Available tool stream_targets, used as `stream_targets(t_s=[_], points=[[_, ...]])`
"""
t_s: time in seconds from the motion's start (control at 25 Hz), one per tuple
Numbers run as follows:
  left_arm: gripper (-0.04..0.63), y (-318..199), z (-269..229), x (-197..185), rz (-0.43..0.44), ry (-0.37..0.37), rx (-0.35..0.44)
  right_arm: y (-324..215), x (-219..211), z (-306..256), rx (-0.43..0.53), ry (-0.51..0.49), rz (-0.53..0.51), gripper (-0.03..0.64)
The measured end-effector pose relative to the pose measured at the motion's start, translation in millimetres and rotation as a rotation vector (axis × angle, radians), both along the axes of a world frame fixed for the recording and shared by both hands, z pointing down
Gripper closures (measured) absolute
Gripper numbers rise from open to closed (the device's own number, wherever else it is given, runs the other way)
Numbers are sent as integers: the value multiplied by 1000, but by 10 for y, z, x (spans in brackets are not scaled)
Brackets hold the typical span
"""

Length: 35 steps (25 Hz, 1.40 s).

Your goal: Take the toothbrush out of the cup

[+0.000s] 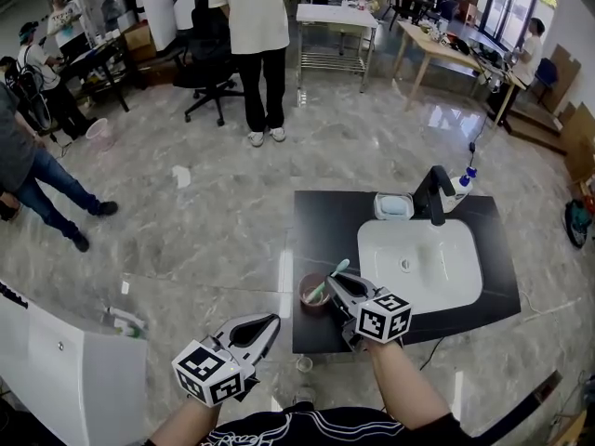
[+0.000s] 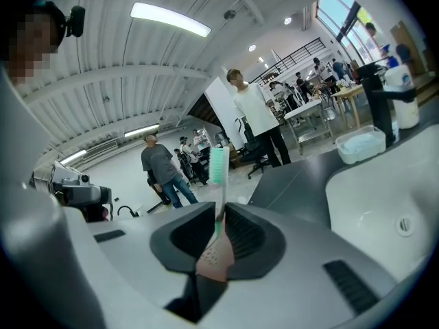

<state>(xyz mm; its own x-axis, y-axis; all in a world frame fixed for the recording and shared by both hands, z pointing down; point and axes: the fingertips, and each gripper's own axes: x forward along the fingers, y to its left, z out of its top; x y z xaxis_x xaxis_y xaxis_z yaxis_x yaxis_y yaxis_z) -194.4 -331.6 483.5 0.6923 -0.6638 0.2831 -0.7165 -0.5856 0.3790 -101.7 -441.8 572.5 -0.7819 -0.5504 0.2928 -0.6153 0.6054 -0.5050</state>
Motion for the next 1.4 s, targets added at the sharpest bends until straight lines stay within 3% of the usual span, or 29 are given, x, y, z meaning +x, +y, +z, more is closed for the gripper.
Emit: stream_targets(t_s=[0.64,1.0,1.4], points=[[591,71,3,-25,-20,-13,-8,19,-21,-251,45,-73,3,580],[590,230,-101,105,-11,-27,18,254,99,-1015,229,-153,5,580],[591,733,-543,428,5,-10,107,1187,493,-1931,410,-205,-27,580]])
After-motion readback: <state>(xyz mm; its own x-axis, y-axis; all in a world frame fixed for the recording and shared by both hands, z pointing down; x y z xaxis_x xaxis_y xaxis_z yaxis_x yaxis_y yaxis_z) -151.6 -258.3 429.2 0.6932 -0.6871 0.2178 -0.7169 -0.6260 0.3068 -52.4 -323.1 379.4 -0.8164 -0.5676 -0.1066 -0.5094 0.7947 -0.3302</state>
